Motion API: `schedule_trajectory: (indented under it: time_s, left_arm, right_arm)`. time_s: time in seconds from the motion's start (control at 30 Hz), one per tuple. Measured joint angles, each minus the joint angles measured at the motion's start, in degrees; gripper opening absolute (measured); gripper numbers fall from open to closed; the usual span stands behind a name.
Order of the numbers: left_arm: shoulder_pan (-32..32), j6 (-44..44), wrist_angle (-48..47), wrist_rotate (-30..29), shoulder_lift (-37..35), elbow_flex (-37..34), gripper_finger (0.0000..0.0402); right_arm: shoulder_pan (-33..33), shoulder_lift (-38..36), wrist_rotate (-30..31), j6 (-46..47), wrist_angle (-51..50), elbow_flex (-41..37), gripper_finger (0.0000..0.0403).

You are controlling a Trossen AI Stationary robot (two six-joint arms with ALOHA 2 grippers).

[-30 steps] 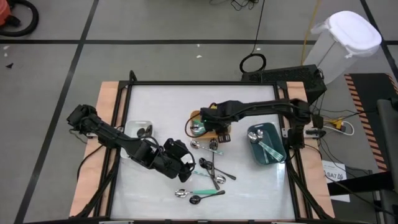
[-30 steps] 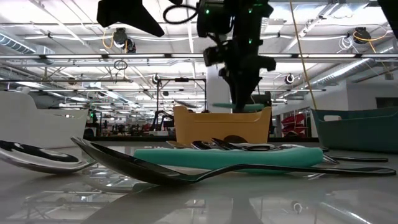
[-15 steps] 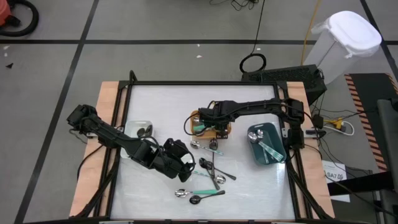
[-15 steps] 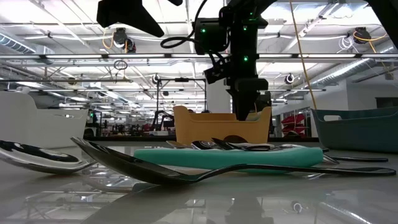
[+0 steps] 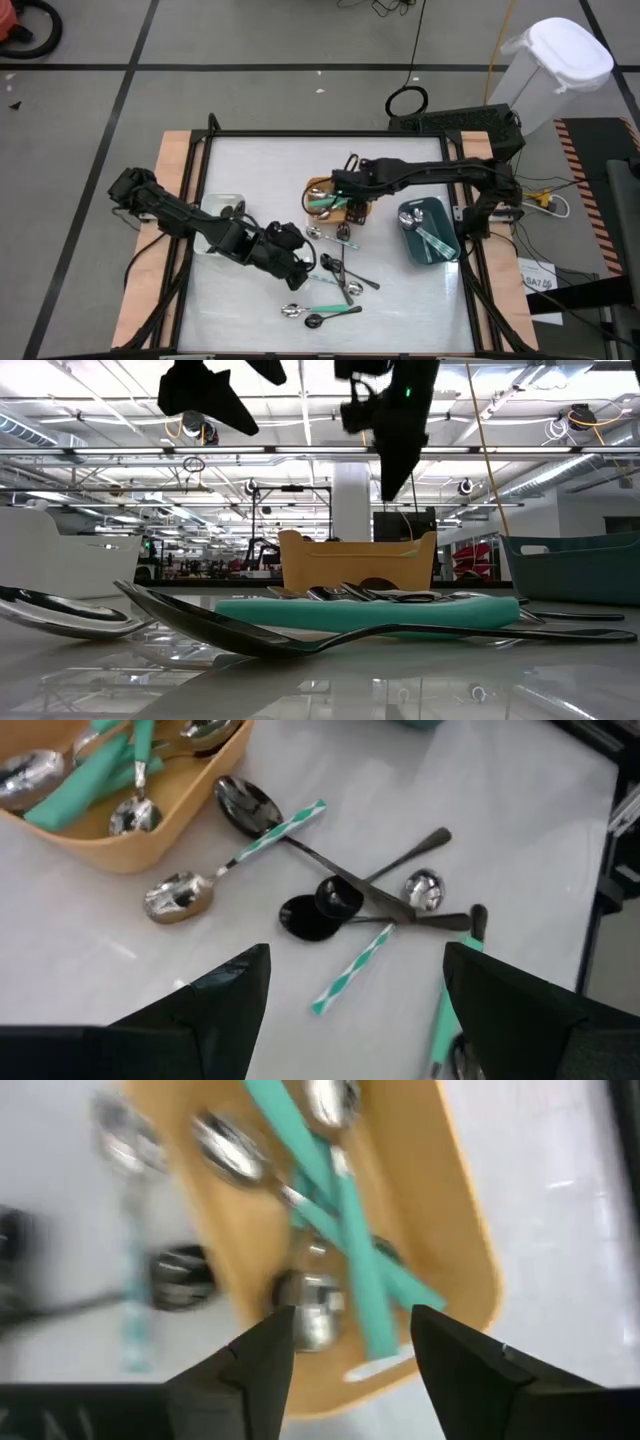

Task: Sort silverware by color (type)
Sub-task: Put the green spoon into the orange bin

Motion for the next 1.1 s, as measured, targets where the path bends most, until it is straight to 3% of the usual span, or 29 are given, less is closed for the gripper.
schedule_trajectory:
  time_s: [0.2,0.4,0.67,1.1]
  left_arm:
    - [0.2,5.5,0.1,1.9,0.0,0.0,0.0296]
    - [-3.0,9.0,0.1,3.2,0.0,0.0,0.0296]
    - [-7.1,12.2,2.1,3.3,0.0,0.0,0.0296]
    - [-8.8,13.9,11.3,2.9,6.0,0.0,0.0296]
  right_arm:
    - [4.0,-6.0,-2.9,15.3,-0.7,0.0,0.0194]
    - [13.5,-8.6,-2.6,26.2,-3.3,0.0,0.0193]
    - [26.0,-8.6,3.2,38.6,-3.6,0.0,0.0192]
    - [37.6,-8.6,5.0,37.6,-16.1,0.0,0.0192]
